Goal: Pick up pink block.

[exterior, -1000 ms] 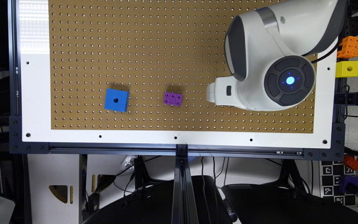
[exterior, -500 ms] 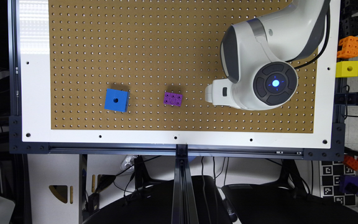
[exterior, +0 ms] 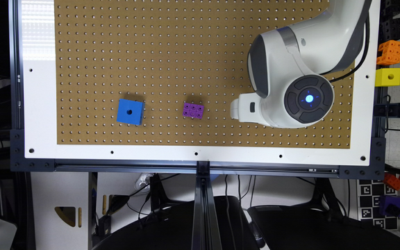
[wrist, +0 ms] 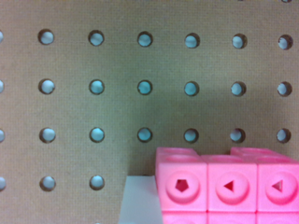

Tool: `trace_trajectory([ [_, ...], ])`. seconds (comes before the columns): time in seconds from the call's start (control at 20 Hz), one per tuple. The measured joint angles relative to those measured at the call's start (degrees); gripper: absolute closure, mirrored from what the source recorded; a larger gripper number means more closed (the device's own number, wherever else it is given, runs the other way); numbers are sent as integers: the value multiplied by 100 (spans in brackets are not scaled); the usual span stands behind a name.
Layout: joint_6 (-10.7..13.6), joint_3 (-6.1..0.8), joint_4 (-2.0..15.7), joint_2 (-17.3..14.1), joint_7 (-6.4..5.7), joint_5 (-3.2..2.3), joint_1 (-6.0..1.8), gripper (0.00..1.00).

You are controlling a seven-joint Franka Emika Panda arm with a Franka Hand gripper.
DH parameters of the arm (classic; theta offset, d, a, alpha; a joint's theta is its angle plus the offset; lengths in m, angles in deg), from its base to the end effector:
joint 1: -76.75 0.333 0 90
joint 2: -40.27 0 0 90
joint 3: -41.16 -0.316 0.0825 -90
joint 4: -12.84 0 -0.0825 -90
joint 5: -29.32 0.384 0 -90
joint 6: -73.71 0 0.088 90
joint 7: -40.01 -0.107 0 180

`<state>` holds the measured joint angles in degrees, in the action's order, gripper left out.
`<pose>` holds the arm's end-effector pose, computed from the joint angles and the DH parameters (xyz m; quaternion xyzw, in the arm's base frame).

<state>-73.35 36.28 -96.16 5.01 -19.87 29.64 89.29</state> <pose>0.6061 0.1877 0.1786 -0.9276 0.3718 -0.0037 0.0361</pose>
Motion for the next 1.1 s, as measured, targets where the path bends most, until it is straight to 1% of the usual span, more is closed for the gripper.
trace_trajectory([
  [0.4,17,0,0,2,0,0,-6,100],
  [0.55,56,1,0,48,0,0,-12,100],
  [0.7,236,1,2,205,0,0,-13,100],
  [0.95,756,1,0,681,-1,0,-14,100],
  [1.05,884,1,0,789,-1,0,-14,100],
  [1.1,910,1,0,814,-1,0,-14,100],
])
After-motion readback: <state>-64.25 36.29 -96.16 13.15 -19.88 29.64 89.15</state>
